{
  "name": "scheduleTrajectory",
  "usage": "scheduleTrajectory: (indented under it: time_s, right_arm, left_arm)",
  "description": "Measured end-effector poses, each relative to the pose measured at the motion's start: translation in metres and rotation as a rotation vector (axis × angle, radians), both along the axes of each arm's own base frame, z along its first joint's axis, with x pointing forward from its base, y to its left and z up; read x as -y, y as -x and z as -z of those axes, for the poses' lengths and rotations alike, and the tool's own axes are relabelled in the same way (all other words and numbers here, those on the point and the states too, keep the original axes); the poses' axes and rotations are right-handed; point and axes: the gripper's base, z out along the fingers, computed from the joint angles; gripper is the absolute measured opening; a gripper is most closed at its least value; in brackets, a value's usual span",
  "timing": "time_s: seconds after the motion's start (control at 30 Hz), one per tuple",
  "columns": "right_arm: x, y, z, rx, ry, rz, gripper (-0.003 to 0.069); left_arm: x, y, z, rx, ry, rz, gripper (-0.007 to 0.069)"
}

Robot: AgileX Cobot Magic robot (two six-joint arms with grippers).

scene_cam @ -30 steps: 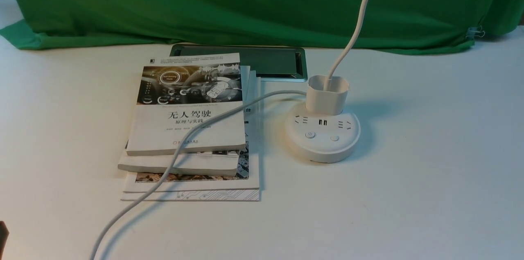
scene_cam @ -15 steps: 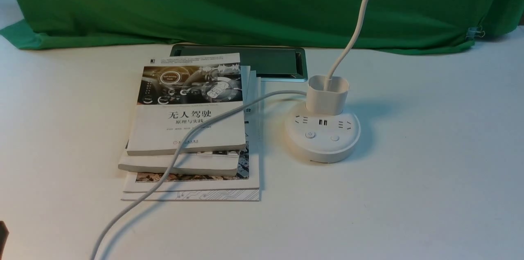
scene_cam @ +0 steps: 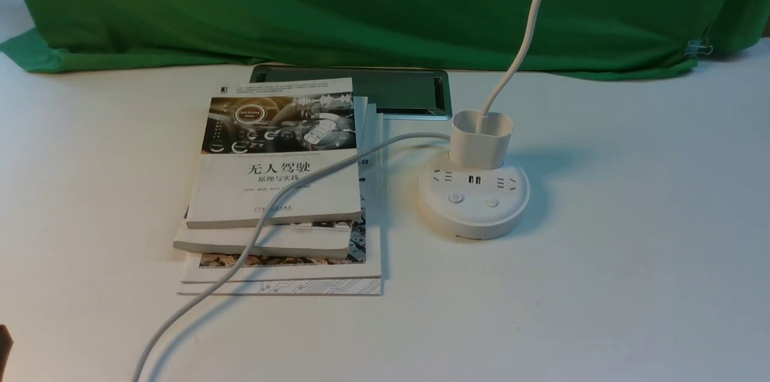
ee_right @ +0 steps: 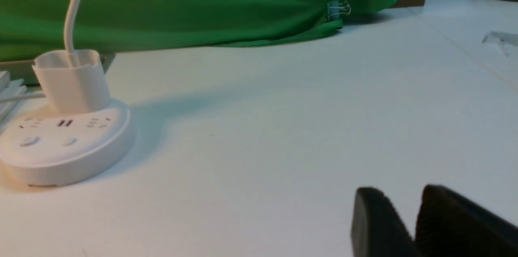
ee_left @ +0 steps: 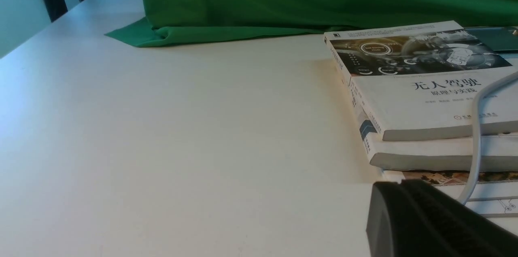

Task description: Turn on the desk lamp on the white desktop with your hand.

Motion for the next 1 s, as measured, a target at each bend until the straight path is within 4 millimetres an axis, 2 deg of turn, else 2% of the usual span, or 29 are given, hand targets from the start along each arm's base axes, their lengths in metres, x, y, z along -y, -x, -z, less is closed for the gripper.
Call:
scheduleTrajectory:
  time_s: [1.0]
  right_arm:
    - [0.0000,0.0001,0.0003,-0.004,0.000,0.000,0.0237]
  left_arm:
    - [0.0000,0.0000,0.0000,0.000,0.000,0.000,0.0021]
